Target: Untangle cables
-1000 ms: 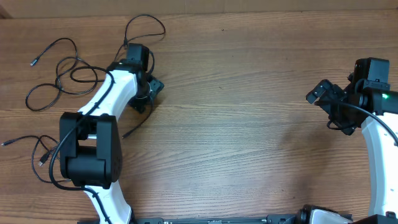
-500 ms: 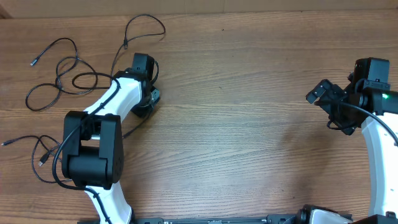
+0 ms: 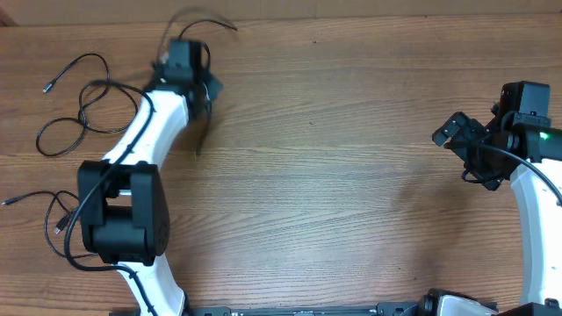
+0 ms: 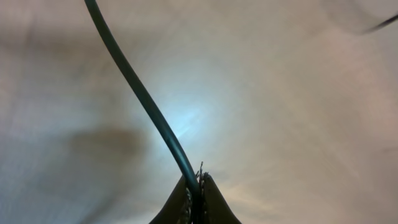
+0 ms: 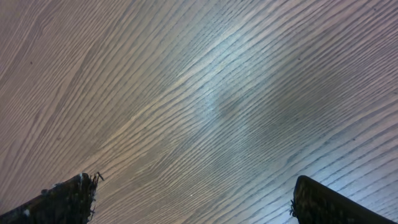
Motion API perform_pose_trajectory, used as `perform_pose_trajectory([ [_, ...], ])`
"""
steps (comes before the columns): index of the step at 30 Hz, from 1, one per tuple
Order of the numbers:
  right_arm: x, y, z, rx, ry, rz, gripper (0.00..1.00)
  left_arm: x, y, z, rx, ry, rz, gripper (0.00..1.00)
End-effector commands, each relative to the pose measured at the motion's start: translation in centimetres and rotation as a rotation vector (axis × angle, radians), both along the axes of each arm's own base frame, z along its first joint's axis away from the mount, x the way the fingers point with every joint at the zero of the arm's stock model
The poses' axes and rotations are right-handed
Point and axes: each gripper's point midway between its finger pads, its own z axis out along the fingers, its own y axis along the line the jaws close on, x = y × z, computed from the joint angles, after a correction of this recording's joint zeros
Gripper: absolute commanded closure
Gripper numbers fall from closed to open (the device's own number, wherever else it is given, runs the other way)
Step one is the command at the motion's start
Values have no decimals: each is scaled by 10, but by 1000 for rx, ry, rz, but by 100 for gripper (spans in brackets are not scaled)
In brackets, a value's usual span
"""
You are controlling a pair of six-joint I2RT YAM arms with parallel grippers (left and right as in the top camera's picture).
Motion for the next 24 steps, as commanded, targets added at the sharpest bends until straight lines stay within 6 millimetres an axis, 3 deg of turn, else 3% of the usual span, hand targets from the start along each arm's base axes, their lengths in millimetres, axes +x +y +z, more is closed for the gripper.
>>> perform_pose_trajectory([
  [1, 4, -4, 8, -14, -24, -8, 0, 36, 14, 64, 89, -161, -70, 95],
  [5, 4, -4, 8, -15, -24, -9, 0, 52, 35, 93, 161, -256, 14, 96],
  [15, 4, -4, 8, -14, -24, -8, 0, 83, 74, 111, 304, -431, 212, 96],
  [17, 4, -4, 8, -14, -24, -8, 0, 91, 77, 102, 304, -444, 220, 96],
  [20, 4, -4, 8, -14, -24, -8, 0, 101, 83, 71, 308, -422, 226, 96],
  [24, 4, -4, 8, -14, -24, -8, 0, 103, 83, 10, 299, -316, 190, 93],
])
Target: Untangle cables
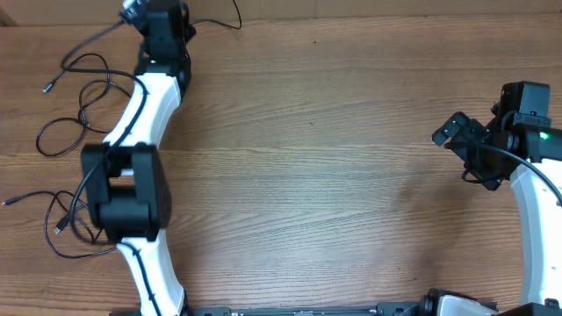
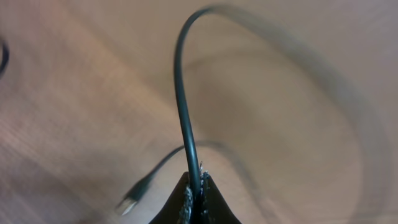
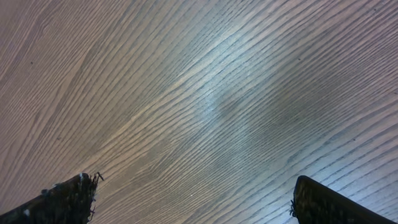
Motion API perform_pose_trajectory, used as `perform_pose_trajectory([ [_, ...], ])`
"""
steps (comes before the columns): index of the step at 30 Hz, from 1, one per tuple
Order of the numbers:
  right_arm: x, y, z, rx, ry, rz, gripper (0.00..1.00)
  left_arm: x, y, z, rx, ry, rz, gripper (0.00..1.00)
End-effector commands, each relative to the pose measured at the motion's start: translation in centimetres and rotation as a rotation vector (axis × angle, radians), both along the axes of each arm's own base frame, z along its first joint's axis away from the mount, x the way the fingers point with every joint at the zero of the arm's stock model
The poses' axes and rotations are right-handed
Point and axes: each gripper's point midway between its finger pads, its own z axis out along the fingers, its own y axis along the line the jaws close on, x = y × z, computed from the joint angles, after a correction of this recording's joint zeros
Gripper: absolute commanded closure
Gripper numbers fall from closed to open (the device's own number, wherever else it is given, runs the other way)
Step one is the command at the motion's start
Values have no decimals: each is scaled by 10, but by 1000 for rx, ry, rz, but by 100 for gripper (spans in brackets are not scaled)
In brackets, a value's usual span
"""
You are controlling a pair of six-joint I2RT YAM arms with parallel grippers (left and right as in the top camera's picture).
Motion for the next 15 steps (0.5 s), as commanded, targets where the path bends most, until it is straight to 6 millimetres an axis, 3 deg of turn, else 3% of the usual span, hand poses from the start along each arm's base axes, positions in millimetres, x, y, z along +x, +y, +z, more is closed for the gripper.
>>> perform_pose_trajectory([
  [1, 4, -4, 8, -14, -23, -8, 0, 0, 5, -55, 6, 114, -21, 89],
  [2, 4, -4, 8, -14, -23, -8, 0, -2, 1, -63, 3, 138, -45, 83],
  [4, 4, -4, 8, -15, -24, -8, 0, -4, -1, -67, 35, 178, -93, 63],
  [5, 4, -4, 8, -14, -23, -8, 0, -4, -1, -63, 69, 184, -115, 48],
  [7, 4, -4, 8, -14, -23, -8, 0, -5, -1, -51, 125, 188, -151, 34],
  [8, 4, -4, 8, -14, -23, -8, 0, -6, -1, -40, 150, 187, -167, 15],
  [9, 4, -4, 8, -14, -23, -8, 0, -8, -2, -31, 160, 183, -172, 4],
  [15, 4, -4, 8, -14, -23, -8, 0, -32, -4, 48, 157, 121, -185, 1],
])
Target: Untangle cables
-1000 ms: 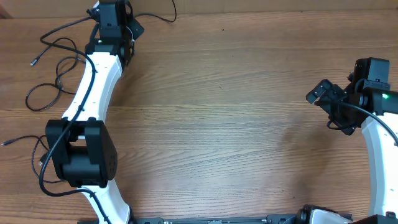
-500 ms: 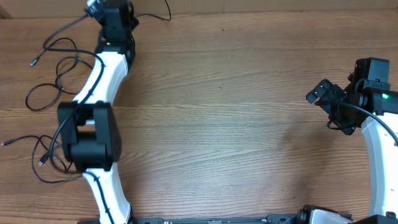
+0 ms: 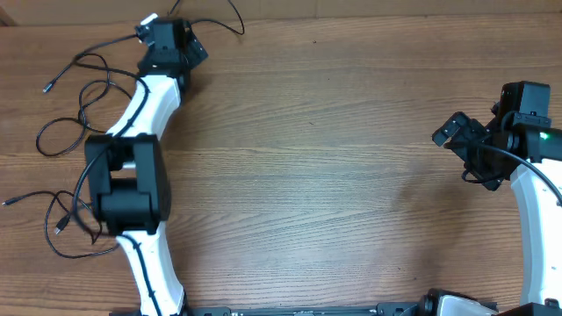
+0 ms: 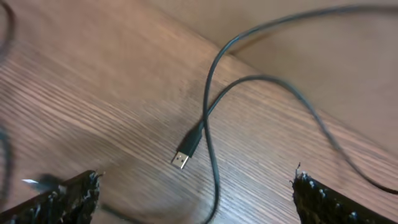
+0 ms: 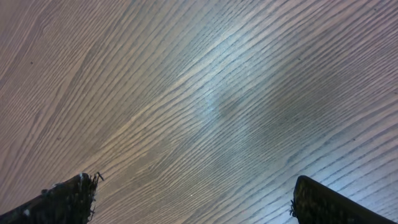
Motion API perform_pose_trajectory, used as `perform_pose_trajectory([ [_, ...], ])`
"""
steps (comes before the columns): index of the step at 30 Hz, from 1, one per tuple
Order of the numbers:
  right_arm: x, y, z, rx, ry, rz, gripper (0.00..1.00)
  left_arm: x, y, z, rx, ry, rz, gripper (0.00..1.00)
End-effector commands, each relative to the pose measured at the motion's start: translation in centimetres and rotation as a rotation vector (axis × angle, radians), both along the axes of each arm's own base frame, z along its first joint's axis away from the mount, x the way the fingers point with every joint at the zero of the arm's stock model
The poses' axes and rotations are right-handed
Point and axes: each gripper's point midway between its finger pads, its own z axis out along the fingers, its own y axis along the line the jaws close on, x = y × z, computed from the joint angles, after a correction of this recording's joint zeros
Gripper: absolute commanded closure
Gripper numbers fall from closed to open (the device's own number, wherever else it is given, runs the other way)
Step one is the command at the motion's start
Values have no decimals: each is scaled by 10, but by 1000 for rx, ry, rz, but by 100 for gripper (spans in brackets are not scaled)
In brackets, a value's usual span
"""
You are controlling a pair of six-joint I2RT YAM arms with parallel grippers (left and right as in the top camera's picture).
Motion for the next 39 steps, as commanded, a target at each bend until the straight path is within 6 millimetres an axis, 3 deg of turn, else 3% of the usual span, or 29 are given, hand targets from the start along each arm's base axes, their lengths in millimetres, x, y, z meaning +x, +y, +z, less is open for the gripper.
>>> perform_pose_trajectory([
  [1, 4, -4, 8, -14, -24, -8, 0, -12, -4, 94, 13, -130, -51, 1],
  [2, 4, -4, 8, -14, -24, -8, 0, -21, -10, 117, -8, -152, -80, 0],
  [4, 4, -4, 8, -14, -24, -8, 0, -35, -14, 141, -23, -165, -102, 0],
  [6, 4, -4, 8, -14, -24, -8, 0, -52, -13, 154, -19, -148, -96, 1],
  [10, 4, -4, 8, -14, -24, -8, 0, -88, -11, 148, -29, -22, -85, 1],
  [17, 4, -4, 8, -14, -24, -8, 0, -134, -13, 83, -49, 284, -91, 1],
  [22, 4, -4, 8, -14, -24, -8, 0, -154, -12, 31, -53, 482, -101, 0],
  [23, 4, -4, 8, -14, -24, -8, 0, -154, -9, 21, -56, 508, -93, 8],
  [26, 4, -4, 8, -14, -24, -8, 0, -150, 2, -10, -71, 565, -61, 77],
  [27, 4, -4, 8, -14, -24, -8, 0, -150, 7, -22, -82, 588, -39, 95],
  [32, 4, -4, 8, -14, -24, -8, 0, -158, 34, -79, -163, 687, 122, 96],
  [39, 4, -4, 8, -14, -24, -8, 0, -155, 80, -129, -144, 709, 224, 96],
])
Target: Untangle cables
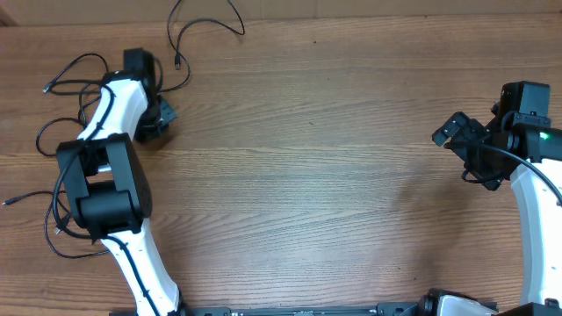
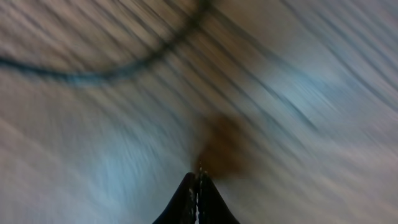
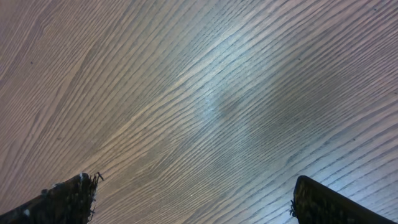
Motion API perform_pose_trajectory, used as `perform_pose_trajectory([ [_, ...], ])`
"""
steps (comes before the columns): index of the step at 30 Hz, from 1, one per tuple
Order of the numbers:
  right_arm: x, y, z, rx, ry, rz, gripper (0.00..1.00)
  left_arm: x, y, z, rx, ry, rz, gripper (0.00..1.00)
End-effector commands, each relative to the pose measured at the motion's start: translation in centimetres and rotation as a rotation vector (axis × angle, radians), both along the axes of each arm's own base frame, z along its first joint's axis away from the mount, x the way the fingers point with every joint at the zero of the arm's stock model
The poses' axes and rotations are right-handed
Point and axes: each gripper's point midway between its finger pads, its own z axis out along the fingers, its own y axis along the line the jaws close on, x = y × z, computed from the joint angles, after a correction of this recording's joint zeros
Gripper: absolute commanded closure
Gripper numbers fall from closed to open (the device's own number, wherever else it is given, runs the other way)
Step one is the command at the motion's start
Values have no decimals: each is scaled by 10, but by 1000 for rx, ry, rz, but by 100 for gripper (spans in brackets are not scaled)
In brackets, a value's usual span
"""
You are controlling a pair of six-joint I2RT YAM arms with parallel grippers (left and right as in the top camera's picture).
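Note:
Several thin black cables lie on the wooden table. One separate cable curls along the far edge, its plug end pointing toward me. A looped tangle lies at the far left, partly under my left arm. My left gripper is just right of that tangle and is shut with nothing between its fingers. The left wrist view is blurred, with a dark cable arcing across its top. My right gripper hangs open over bare wood at the right.
Another black cable loops at the near left beside the left arm's base. The table's far edge meets a tan wall.
My left gripper was open at the far edge over the cable with the plug. Now it is shut on nothing and sits nearer, beside the left tangle. The right arm has not moved.
My left gripper was shut on a black cable, above the table near its far left. It then held that cable at the far edge. Then it was open, the cable lying by the far edge. Now it is shut, empty, by the tangle.

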Motion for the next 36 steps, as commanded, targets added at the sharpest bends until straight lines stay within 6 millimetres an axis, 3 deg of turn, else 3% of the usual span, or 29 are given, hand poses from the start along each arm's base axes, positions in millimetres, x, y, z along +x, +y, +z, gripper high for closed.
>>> perform_pose_trajectory([
  [1, 4, -4, 8, -15, -24, -9, 0, -3, 27, -19, 55, 16, 70, 96],
  [4, 4, -4, 8, -15, -24, -9, 0, -1, 57, -16, 121, -14, 121, 96],
  [11, 4, -4, 8, -15, -24, -9, 0, 14, 137, 18, 238, -143, 223, 96],
  [14, 4, -4, 8, -15, -24, -9, 0, 17, 155, 28, 211, -188, 260, 96],
  [17, 4, -4, 8, -15, -24, -9, 0, 32, 124, 40, -56, -245, 202, 96],
  [20, 4, -4, 8, -15, -24, -9, 0, 47, 99, 70, -210, -303, 100, 95],
  [26, 4, -4, 8, -15, -24, -9, 0, 48, 83, 158, -178, -394, 34, 79],
  [29, 4, -4, 8, -15, -24, -9, 0, 29, 67, 208, -181, -449, 2, 64],
  [30, 4, -4, 8, -15, -24, -8, 0, 11, 56, 237, -192, -469, -9, 60],
  [34, 4, -4, 8, -15, -24, -9, 0, -34, 37, 288, -158, -492, -80, 55],
  [36, 4, -4, 8, -15, -24, -8, 0, -57, 27, 308, -146, -504, -101, 48],
])
